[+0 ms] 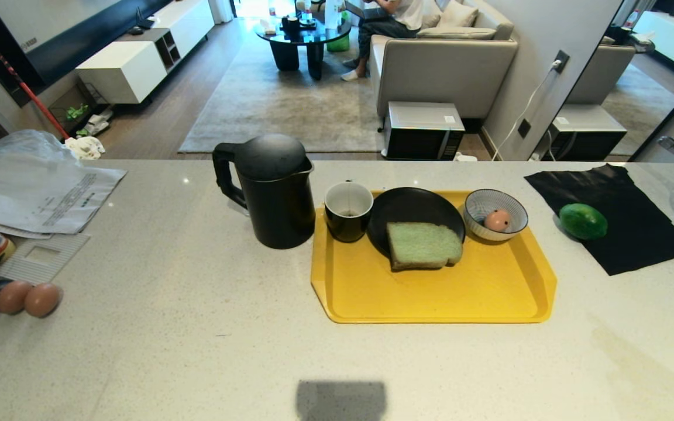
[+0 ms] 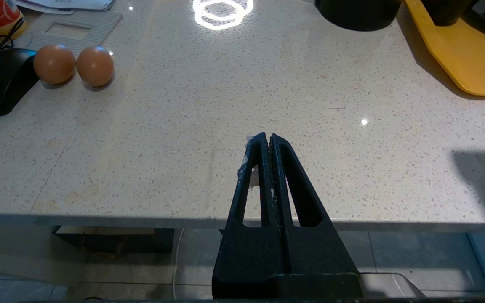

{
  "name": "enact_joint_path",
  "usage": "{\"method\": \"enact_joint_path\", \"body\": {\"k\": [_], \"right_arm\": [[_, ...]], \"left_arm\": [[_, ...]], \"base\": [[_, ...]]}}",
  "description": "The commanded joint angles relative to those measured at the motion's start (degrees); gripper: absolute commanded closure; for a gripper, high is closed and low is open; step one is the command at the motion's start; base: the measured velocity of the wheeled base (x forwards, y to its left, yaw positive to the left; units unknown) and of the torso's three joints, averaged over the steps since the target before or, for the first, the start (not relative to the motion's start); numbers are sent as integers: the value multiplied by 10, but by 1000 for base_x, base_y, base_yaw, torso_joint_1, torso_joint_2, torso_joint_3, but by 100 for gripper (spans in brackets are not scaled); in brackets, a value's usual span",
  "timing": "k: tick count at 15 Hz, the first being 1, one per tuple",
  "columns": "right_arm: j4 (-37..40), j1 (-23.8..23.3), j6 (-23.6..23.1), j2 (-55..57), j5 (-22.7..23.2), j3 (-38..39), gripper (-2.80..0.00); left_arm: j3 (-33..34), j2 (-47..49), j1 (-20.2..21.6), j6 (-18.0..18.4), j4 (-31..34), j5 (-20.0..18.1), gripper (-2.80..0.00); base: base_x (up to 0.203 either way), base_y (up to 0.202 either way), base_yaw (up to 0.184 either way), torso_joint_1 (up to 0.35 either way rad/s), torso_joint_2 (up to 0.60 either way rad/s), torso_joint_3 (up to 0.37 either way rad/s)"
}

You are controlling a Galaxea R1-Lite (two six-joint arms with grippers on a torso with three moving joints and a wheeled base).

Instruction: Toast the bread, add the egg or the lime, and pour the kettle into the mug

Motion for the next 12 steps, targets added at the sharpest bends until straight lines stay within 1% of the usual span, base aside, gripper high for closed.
{"method": "enact_joint_path", "body": {"k": [1, 5, 7, 12], "right_arm": [[0, 0, 0, 0, 0, 1, 0], [0, 0, 0, 0, 0, 1, 0], [0, 0, 0, 0, 0, 1, 0], [0, 0, 0, 0, 0, 1, 0]], "left_arm": [[10, 0, 0, 3, 0, -1, 0], [10, 0, 0, 23, 1, -6, 0], [10, 0, 0, 2, 0, -1, 0], [10, 0, 0, 0, 0, 0, 0]], "base": [[0, 0, 0, 0, 0, 0], [0, 0, 0, 0, 0, 0], [0, 0, 0, 0, 0, 0], [0, 0, 0, 0, 0, 0]]}}
